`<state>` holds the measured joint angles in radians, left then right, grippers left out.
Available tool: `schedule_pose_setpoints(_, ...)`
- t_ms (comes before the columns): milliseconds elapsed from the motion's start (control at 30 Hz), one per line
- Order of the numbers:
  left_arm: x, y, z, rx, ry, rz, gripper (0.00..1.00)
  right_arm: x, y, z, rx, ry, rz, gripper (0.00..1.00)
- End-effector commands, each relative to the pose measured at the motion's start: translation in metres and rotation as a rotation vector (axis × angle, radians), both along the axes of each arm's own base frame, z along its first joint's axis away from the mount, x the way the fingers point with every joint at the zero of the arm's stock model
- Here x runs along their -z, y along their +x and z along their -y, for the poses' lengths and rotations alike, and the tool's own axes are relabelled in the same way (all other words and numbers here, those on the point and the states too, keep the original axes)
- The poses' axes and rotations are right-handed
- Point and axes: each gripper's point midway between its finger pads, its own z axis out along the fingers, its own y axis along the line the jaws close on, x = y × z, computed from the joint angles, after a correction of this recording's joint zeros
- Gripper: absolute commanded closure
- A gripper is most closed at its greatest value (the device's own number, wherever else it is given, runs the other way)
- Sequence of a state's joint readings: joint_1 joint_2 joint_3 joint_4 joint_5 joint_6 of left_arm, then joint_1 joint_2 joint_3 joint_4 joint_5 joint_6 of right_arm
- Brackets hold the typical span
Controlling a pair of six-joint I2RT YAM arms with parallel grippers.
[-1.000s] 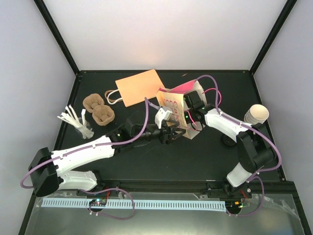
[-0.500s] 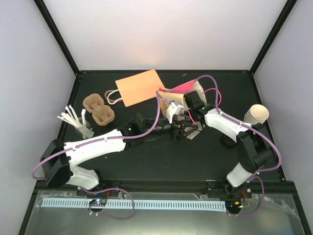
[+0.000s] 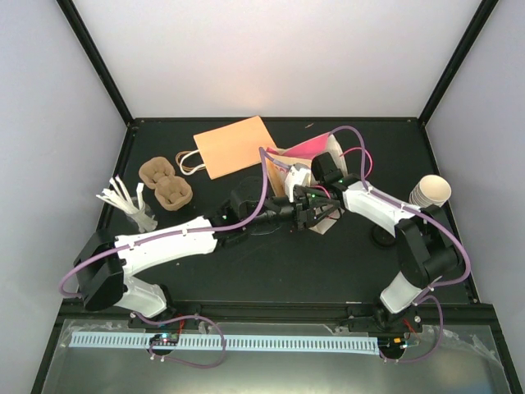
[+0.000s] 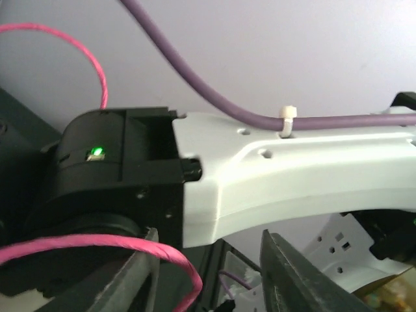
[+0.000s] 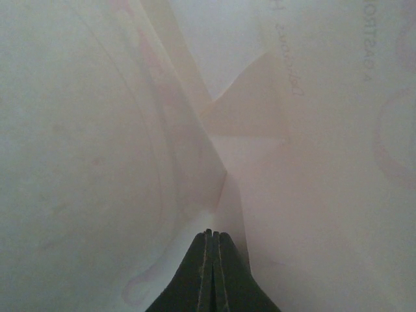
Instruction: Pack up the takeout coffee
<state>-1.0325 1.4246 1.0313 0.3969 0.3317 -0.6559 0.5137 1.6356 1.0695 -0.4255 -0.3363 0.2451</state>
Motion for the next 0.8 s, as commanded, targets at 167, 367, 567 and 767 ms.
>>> schedule_pose_setpoints(167,-0.041,-0.012,0.003,0.046,-0.109,0.046,0.98,-0.002,0.007,-0.005,0.004,0.019,0.014,0.99)
schedule_pose_setpoints(367,-0.051,-0.021,0.003,0.073,-0.129,0.057,0.98,-0.003,0.009,-0.004,0.013,0.025,0.028,0.99)
schedule_pose_setpoints(567,-0.071,-0.037,0.004,0.129,-0.156,0.081,0.98,0.001,0.013,-0.004,0.029,0.019,0.033,0.99)
schedule_pose_setpoints(767,-0.085,-0.044,-0.002,0.140,-0.182,0.102,0.98,0.003,0.017,0.004,0.070,-0.011,0.052,0.99)
